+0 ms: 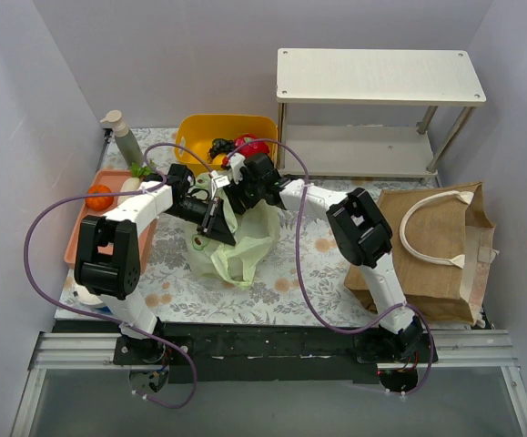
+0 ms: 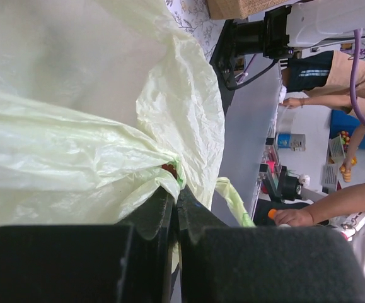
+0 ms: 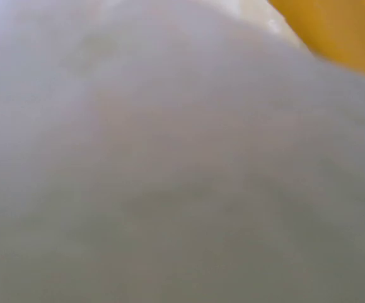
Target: Untie the knot of the grocery bags and take out the mixed food
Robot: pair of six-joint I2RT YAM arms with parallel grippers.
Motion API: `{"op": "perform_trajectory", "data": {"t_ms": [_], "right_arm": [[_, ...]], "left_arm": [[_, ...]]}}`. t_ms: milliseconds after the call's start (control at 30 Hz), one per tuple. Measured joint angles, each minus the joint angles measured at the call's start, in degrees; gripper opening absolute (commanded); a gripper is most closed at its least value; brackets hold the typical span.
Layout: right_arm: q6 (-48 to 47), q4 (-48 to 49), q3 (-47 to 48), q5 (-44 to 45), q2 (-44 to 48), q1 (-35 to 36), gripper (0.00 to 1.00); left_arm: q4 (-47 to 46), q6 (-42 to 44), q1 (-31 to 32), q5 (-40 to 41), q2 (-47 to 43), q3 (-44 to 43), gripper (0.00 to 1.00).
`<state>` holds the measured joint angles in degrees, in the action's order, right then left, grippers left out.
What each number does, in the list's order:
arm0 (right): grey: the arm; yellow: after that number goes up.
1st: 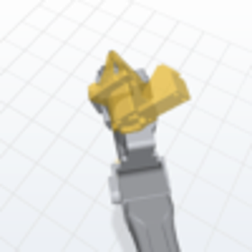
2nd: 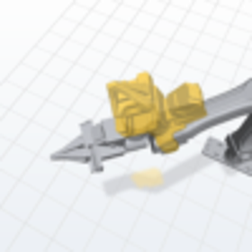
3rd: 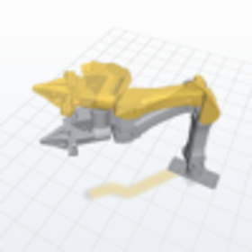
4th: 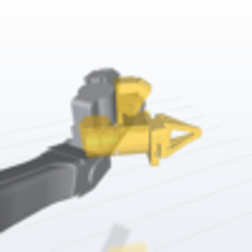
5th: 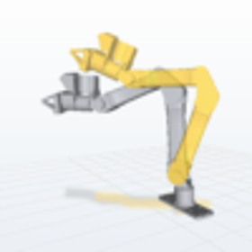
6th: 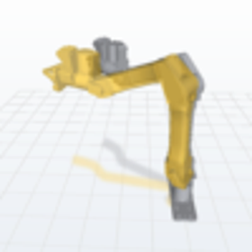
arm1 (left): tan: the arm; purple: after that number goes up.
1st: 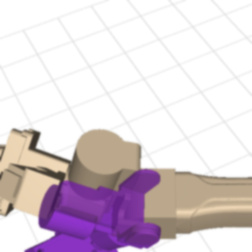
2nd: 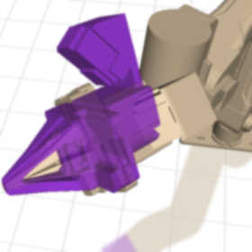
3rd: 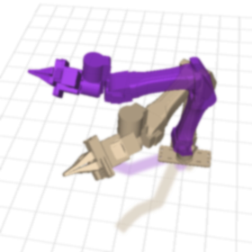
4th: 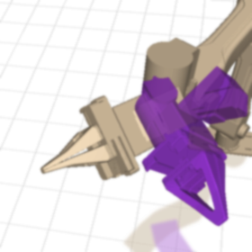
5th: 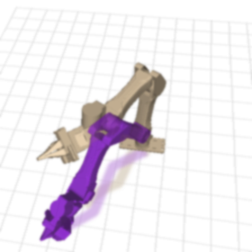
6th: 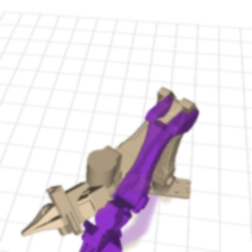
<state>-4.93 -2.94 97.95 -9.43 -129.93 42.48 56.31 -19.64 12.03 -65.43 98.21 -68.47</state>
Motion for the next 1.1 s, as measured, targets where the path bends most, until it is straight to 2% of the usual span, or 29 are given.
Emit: {"op": "perform_trajectory", "data": {"t_ms": [167,400,567,700,867,1000,1100], "right_arm": [[-3.8,-0.4,-5.0,-4.3,3.5,-1.3,0.22],[-9.5,-8.6,-25.4,-12.7,24.1,-3.4,0.20],[-11.9,-13.8,-30.4,-18.9,35.9,-3.2,0.18],[-14.4,-18.6,-26.4,-24.3,40.3,-3.0,0.17],[-20.3,-28.5,-11.2,-28.2,37.4,-2.9,0.14],[-27.3,-39.5,2.9,-22.0,30.5,-2.5,0.11],[-31.8,-45.4,3.8,-15.3,27.7,-3.1,0.10]], "left_arm": [[-0.2,-0.3,-1.3,0.0,0.0,0.0,0.00],[-9.0,-5.4,-4.2,1.6,-0.3,-0.8,0.00],[-15.0,-8.3,-4.5,2.7,-0.4,-0.8,0.00],[-16.8,-8.5,-4.5,3.6,-0.8,0.2,0.00],[-17.2,-8.6,-4.5,6.8,-3.6,3.3,0.00],[-16.8,-8.6,-5.4,10.3,-8.0,3.3,0.00],[-18.0,-9.8,-6.9,12.8,-15.8,3.4,0.00]]}}
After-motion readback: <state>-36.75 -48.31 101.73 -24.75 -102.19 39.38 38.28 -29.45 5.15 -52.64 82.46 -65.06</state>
